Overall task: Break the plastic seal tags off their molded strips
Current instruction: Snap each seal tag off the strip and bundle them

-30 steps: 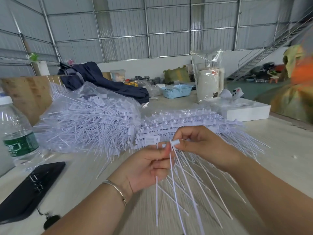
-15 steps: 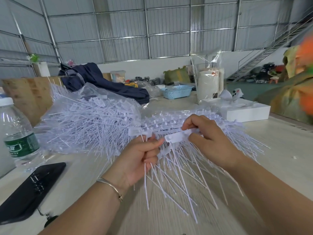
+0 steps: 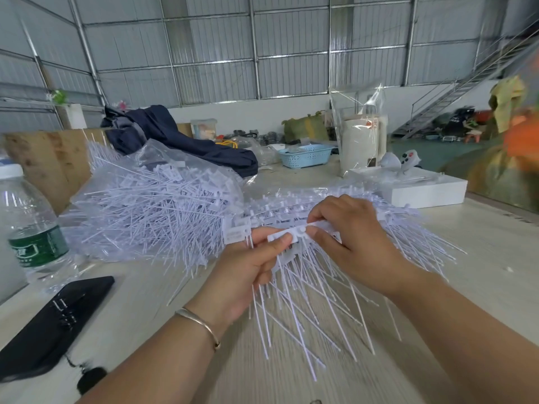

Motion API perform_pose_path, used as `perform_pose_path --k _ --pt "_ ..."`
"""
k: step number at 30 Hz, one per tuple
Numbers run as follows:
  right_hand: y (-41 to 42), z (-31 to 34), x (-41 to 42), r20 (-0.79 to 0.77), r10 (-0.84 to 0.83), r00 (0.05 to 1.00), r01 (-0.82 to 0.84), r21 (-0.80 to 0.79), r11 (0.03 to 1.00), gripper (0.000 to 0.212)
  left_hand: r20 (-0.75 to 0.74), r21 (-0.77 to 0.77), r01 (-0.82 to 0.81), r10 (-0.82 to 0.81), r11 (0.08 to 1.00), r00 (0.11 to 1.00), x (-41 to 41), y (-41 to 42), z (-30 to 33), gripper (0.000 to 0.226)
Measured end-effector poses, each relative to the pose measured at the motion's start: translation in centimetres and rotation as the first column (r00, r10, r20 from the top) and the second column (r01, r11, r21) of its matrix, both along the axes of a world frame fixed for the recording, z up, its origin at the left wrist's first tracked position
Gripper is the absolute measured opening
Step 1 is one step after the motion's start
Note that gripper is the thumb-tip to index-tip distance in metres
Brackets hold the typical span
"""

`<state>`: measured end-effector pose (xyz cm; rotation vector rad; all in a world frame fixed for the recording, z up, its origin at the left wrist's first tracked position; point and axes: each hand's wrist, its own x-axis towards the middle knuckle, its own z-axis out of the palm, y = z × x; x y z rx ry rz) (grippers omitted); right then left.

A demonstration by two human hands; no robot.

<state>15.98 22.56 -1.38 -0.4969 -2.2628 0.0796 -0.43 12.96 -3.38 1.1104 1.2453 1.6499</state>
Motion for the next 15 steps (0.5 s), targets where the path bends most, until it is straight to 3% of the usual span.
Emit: perform_pose_path --k 3,7,10,15 --pt "0.3 0.1 0.2 0.029 -0.121 0.992 0.12 0.034 0.992 0.022 0.085 -0.013 0.008 -0.007 1.0 0.996 -0.5 0.0 0.1 0.017" --pt "0.3 0.0 0.2 -0.126 0.024 0.992 -0.049 -0.202 0.978 0.019 0.215 -0.012 0.13 -0.124 0.991 0.969 -0.9 0.1 0.0 0.022" --pt "-0.2 0.2 0.1 -0.243 0.177 0.954 -0.271 -0.439 0.857 0.029 0.288 0.004 0.29 -0.279 0.957 0.916 -0.8 -0.2 0.1 0.012" --pt "-0.7 0.2 -0.2 -0.324 0.363 0.874 -0.486 -0.618 0.618 0.035 0.435 0.024 0.484 -0.445 0.875 0.783 0.3 -0.3 -0.2 0.049"
